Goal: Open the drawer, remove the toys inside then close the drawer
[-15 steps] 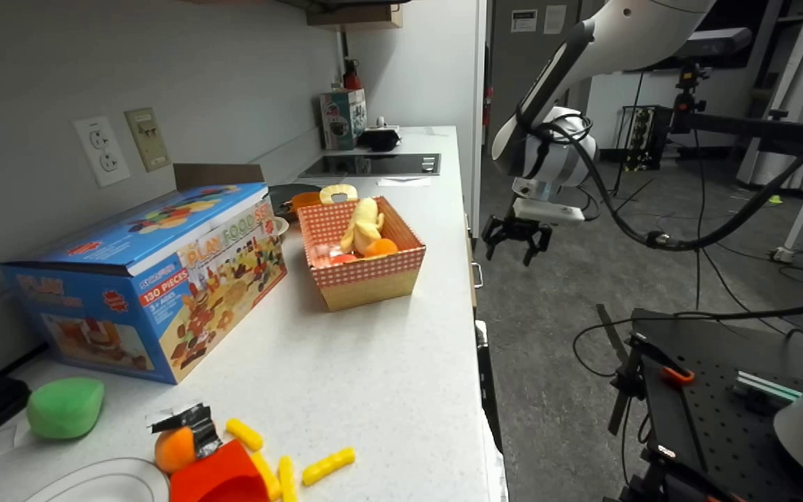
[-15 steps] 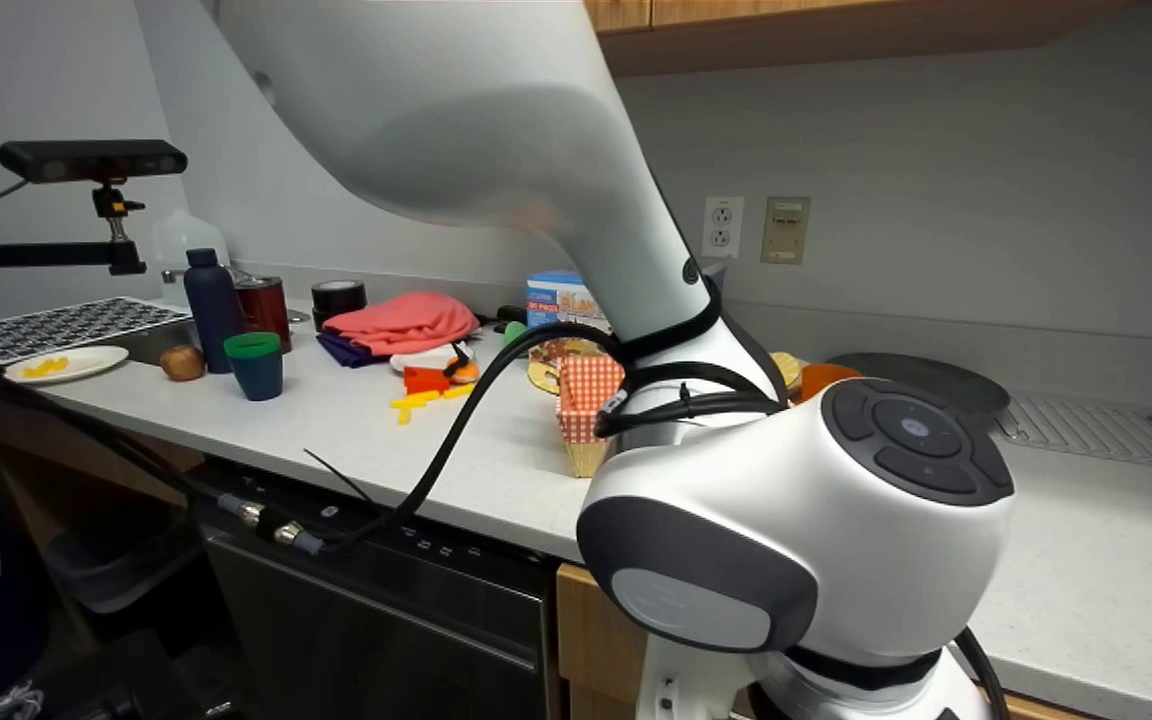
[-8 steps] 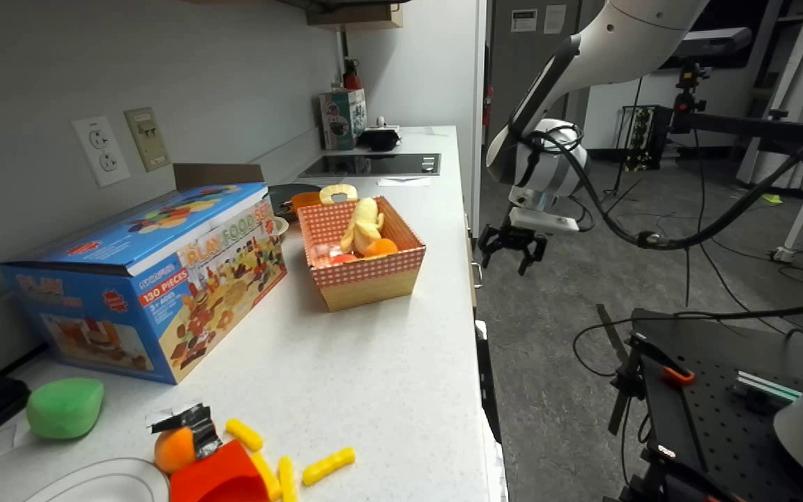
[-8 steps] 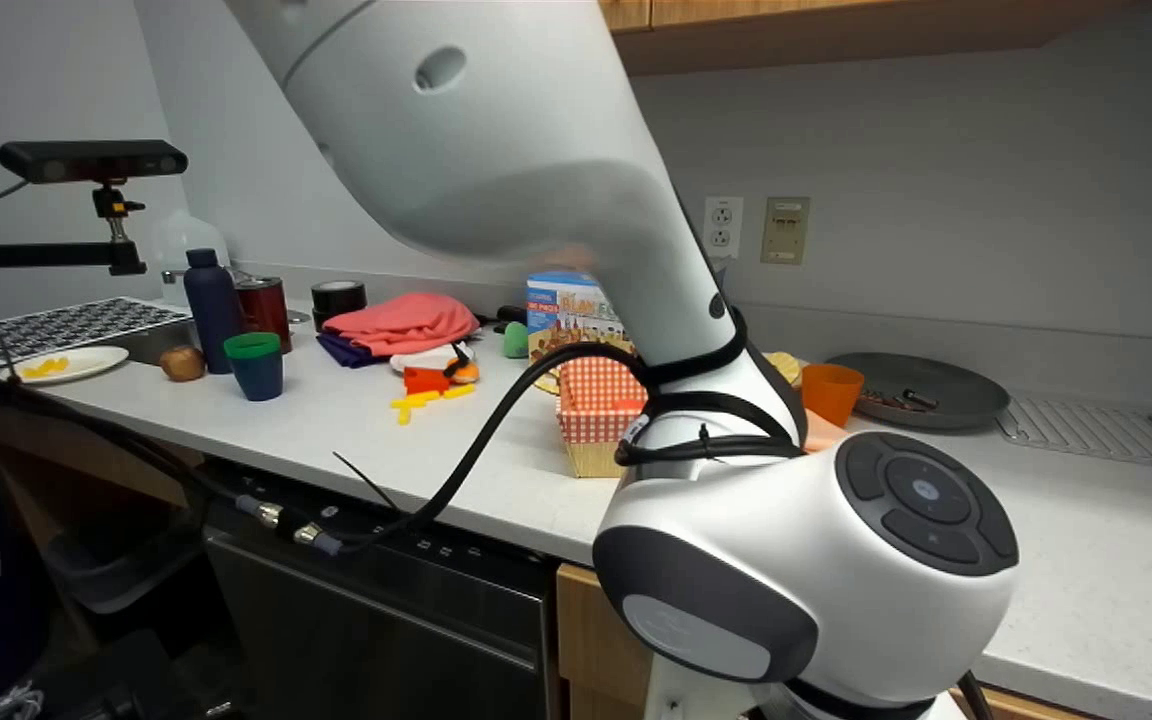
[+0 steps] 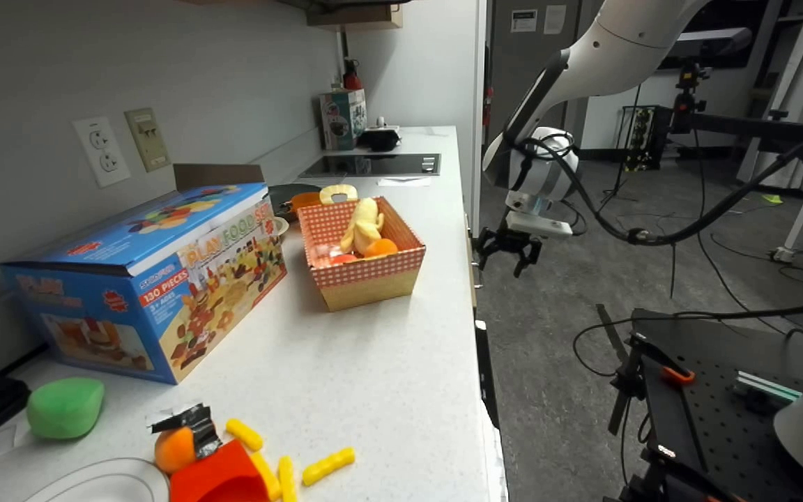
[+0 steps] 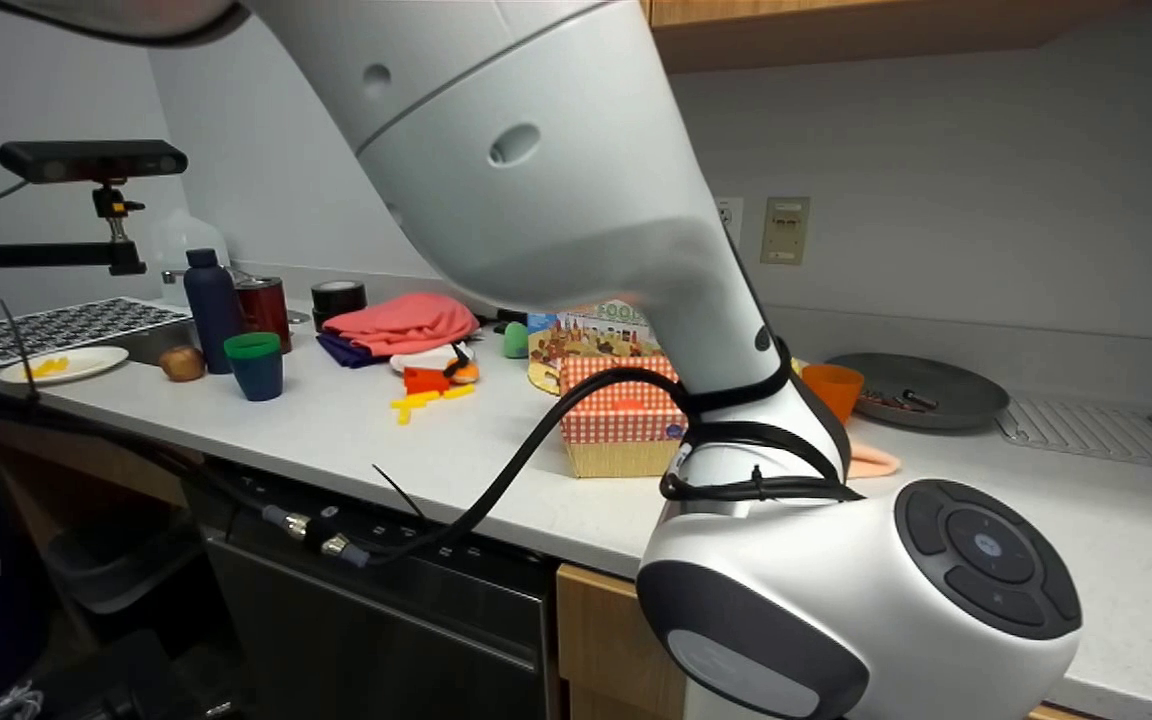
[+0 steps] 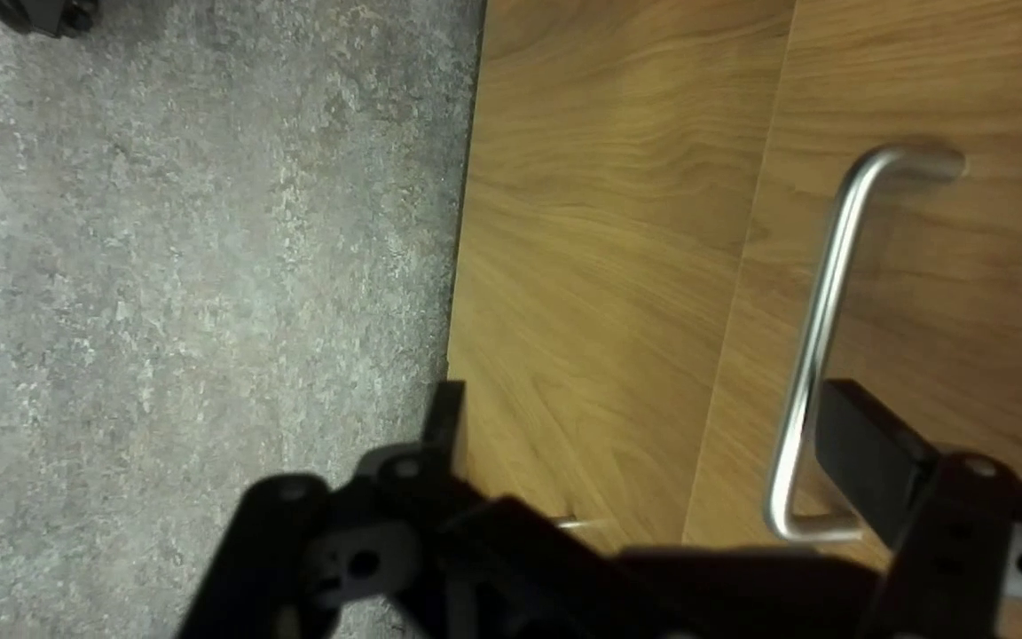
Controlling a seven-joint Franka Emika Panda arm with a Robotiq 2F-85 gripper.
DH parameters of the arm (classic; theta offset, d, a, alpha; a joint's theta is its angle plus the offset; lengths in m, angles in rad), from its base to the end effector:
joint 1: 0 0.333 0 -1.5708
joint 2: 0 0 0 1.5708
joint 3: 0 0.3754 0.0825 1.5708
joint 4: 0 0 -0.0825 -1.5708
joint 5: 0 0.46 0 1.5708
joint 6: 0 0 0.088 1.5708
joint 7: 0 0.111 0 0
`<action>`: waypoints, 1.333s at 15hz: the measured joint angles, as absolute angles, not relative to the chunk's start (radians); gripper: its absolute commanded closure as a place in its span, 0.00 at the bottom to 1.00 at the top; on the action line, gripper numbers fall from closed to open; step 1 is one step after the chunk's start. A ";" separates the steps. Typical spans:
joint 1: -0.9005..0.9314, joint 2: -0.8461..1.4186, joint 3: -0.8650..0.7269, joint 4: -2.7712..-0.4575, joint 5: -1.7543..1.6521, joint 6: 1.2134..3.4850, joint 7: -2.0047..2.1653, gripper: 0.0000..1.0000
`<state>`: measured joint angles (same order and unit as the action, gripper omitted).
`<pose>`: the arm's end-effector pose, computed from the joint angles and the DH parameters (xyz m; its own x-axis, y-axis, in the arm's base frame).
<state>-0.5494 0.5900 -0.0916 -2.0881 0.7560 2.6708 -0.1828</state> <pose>0.4990 -0.3981 0.1119 0.4386 -0.8981 -0.0325 -0.8663 -0.4129 -0.2811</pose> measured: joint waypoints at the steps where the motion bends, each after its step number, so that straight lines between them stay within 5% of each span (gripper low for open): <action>1: -0.551 0.591 -0.090 -2.082 0.756 2.671 -0.184 0.00; 20: -0.560 0.636 -0.091 -2.090 0.813 2.652 -0.181 0.00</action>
<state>-0.5595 0.6362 -0.0907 -2.0904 0.8135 2.6522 -0.1813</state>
